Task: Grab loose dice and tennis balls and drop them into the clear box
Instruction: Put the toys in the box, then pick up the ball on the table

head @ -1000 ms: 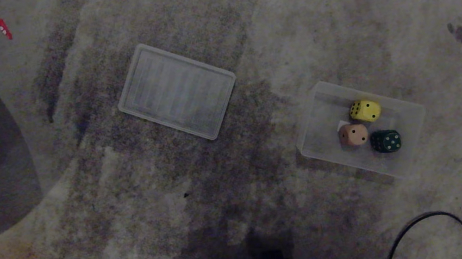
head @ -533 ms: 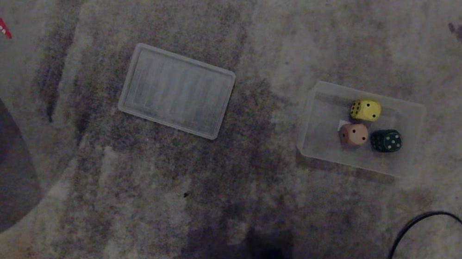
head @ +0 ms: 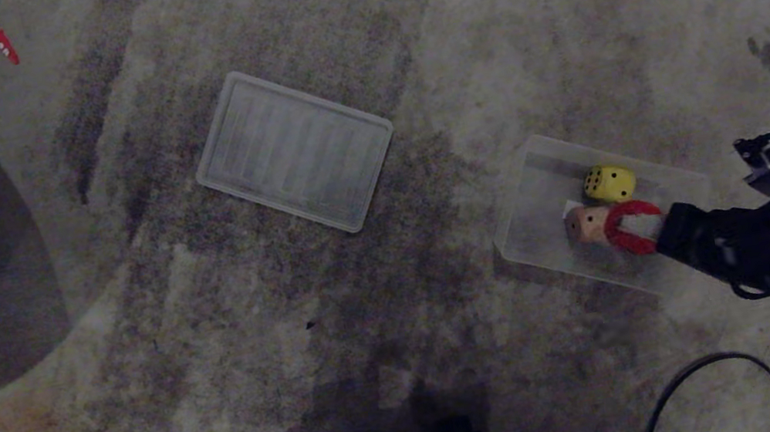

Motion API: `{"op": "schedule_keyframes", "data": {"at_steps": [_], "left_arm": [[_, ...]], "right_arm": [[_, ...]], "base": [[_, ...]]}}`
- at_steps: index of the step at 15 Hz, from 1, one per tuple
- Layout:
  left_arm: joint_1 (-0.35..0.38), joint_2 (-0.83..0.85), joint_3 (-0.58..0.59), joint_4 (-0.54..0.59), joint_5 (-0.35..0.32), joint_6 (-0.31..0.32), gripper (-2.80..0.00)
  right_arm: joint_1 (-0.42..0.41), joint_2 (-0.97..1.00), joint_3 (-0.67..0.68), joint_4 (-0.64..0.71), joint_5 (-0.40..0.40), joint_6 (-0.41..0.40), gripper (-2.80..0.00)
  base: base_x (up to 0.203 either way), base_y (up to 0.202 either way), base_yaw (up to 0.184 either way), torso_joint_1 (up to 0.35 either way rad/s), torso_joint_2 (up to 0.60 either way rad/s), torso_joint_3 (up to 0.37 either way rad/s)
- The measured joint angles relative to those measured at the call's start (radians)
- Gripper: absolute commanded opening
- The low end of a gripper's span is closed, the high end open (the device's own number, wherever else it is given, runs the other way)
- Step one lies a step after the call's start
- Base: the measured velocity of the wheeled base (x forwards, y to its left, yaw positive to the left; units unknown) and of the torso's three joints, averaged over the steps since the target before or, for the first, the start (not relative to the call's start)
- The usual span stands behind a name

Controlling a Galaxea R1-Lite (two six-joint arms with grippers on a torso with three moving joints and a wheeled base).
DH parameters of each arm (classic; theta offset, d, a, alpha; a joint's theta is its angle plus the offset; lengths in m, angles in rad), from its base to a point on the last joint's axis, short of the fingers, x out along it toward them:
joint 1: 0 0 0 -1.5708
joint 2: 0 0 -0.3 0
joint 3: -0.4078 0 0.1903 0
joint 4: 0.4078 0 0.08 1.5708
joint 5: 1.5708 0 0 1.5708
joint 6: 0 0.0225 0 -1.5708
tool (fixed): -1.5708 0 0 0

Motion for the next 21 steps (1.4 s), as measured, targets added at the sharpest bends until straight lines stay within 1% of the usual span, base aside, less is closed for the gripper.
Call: {"op": "schedule_keyframes", "data": {"at_steps": [3, 4, 5, 6, 9, 11, 12, 13, 16, 17, 19, 21], "left_arm": [[0.000, 0.000, 0.000, 0.000, 0.000, 0.000, -2.80], [0.000, 0.000, 0.000, 0.000, 0.000, 0.000, -2.80], [0.000, 0.000, 0.000, 0.000, 0.000, 0.000, -2.80], [0.000, 0.000, 0.000, 0.000, 0.000, 0.000, -2.80], [0.000, 0.000, 0.000, 0.000, 0.000, 0.000, -2.80], [0.000, 0.000, 0.000, 0.000, 0.000, 0.000, -2.80], [0.000, 0.000, 0.000, 0.000, 0.000, 0.000, -2.80], [0.000, 0.000, 0.000, 0.000, 0.000, 0.000, -2.80], [0.000, 0.000, 0.000, 0.000, 0.000, 0.000, -2.80], [0.000, 0.000, 0.000, 0.000, 0.000, 0.000, -2.80], [0.000, 0.000, 0.000, 0.000, 0.000, 0.000, -2.80], [0.000, 0.000, 0.000, 0.000, 0.000, 0.000, -2.80]], "right_arm": [[0.034, 0.191, -0.076, -0.246, -0.001, 0.025, -2.80], [0.038, 0.237, -0.105, -0.315, -0.001, 0.027, 0.00], [0.039, 0.270, -0.121, -0.356, -0.001, 0.028, 0.00], [0.039, 0.292, -0.128, -0.367, -0.001, 0.028, 0.00], [0.037, 0.311, -0.118, -0.369, 0.001, 0.020, 0.00], [0.036, 0.290, -0.060, -0.365, 0.004, 0.002, 0.00], [0.037, 0.262, -0.011, -0.359, 0.006, -0.022, 0.00], [0.038, 0.232, 0.027, -0.350, 0.006, -0.045, -2.80], [0.045, 0.066, 0.163, -0.300, 0.007, -0.104, -2.80], [0.047, -0.009, 0.200, -0.255, 0.006, -0.125, -2.80], [0.044, -0.171, 0.247, -0.119, 0.003, -0.178, -2.80], [0.032, -0.362, 0.274, 0.077, 0.002, -0.246, -2.80]], "base": [[0.000, 0.000, 0.000, 0.000, 0.00, 0.000], [0.000, 0.000, 0.000, 0.000, 0.00, 0.000], [0.000, 0.000, 0.000, 0.000, 0.00, 0.000], [0.000, 0.000, 0.000, 0.000, 0.00, 0.000], [0.000, 0.000, 0.000, 0.000, 0.00, 0.000], [0.000, 0.000, 0.000, 0.000, 0.00, 0.000], [0.000, 0.000, 0.000, 0.000, 0.00, 0.000], [0.000, 0.000, 0.000, 0.000, 0.00, 0.000], [0.000, 0.000, 0.000, 0.000, 0.00, 0.000], [0.000, 0.000, 0.000, 0.000, 0.00, 0.000], [0.000, 0.000, 0.000, 0.000, 0.00, 0.000], [0.000, 0.000, 0.000, 0.000, 0.00, 0.000]]}}
